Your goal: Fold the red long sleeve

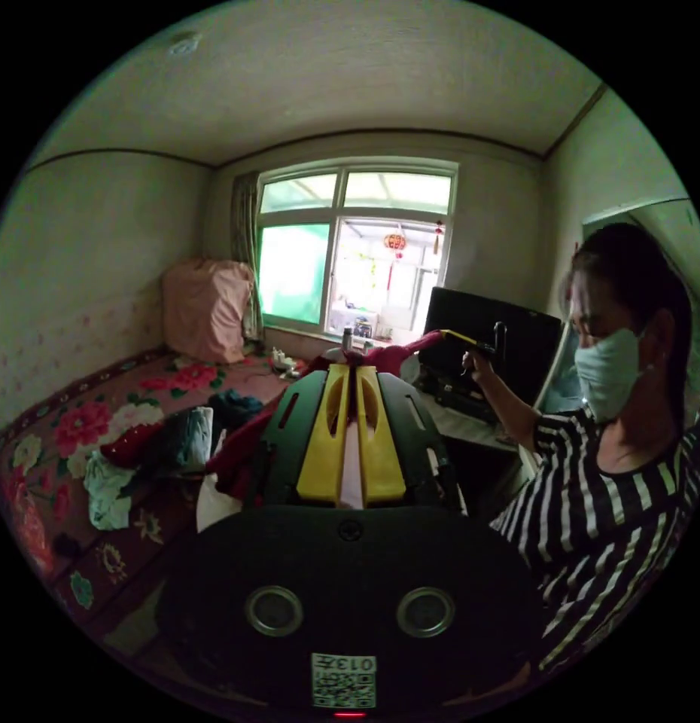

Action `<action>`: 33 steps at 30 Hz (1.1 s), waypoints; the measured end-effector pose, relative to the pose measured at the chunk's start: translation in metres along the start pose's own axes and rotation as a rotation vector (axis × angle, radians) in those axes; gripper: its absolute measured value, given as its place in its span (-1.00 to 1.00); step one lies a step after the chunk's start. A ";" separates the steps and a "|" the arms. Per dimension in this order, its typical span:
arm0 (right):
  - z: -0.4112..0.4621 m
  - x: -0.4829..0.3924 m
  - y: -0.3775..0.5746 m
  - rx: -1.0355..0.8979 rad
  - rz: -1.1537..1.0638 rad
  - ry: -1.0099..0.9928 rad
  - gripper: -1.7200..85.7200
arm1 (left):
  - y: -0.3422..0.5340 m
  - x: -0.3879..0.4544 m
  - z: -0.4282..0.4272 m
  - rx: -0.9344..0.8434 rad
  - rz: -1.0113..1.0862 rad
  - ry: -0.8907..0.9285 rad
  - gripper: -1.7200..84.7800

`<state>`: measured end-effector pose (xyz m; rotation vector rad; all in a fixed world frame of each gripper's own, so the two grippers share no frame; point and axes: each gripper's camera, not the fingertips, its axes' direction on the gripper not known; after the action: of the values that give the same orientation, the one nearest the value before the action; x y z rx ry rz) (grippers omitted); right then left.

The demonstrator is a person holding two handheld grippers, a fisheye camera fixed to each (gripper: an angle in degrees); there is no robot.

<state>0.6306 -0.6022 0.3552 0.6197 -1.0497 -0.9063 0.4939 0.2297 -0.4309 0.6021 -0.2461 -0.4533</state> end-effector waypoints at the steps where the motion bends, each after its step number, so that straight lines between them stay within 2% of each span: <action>1: -0.013 0.005 0.018 -0.015 0.001 -0.020 -0.95 | 0.008 0.007 -0.001 -0.018 -0.006 0.008 -0.96; 4: -0.038 0.018 0.076 -0.088 0.024 -0.061 -0.95 | 0.058 0.033 0.005 -0.117 -0.080 0.049 -0.95; 6: -0.042 0.024 0.114 -0.175 0.071 -0.058 -0.95 | 0.107 0.043 0.025 -0.228 -0.207 0.119 -0.95; 8: -0.034 0.030 0.168 -0.371 0.115 -0.032 -0.95 | 0.147 0.045 0.046 -0.329 -0.308 0.164 -0.95; 12: -0.009 0.043 0.248 -0.581 0.237 -0.020 -0.95 | 0.244 0.036 0.105 -0.552 -0.557 0.297 -0.95; 15: 0.021 0.053 0.304 -0.767 0.312 -0.039 -0.95 | 0.304 0.027 0.137 -0.632 -0.723 0.387 -0.96; 18: 0.032 0.052 0.329 -0.839 0.302 -0.034 -0.95 | 0.331 0.032 0.152 -0.726 -0.747 0.399 -0.96; 22: 0.030 0.052 0.341 -0.893 0.243 -0.033 -0.95 | 0.344 0.040 0.153 -0.739 -0.763 0.495 -0.96; 27: 0.035 0.067 0.340 -0.861 0.289 0.044 -0.95 | 0.356 0.054 0.181 -0.795 -0.755 0.565 -0.95; 31: 0.086 0.061 0.353 -1.042 0.220 0.011 -0.93 | 0.380 0.045 0.211 -0.911 -0.793 0.543 -0.94; 33: 0.108 0.049 0.361 -1.148 0.144 -0.036 -0.92 | 0.401 0.036 0.219 -0.978 -0.864 0.599 -0.92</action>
<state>0.6597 -0.4641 0.7077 -0.4271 -0.4466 -1.2054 0.5841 0.3991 -0.0145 -0.1827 0.8189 -1.0936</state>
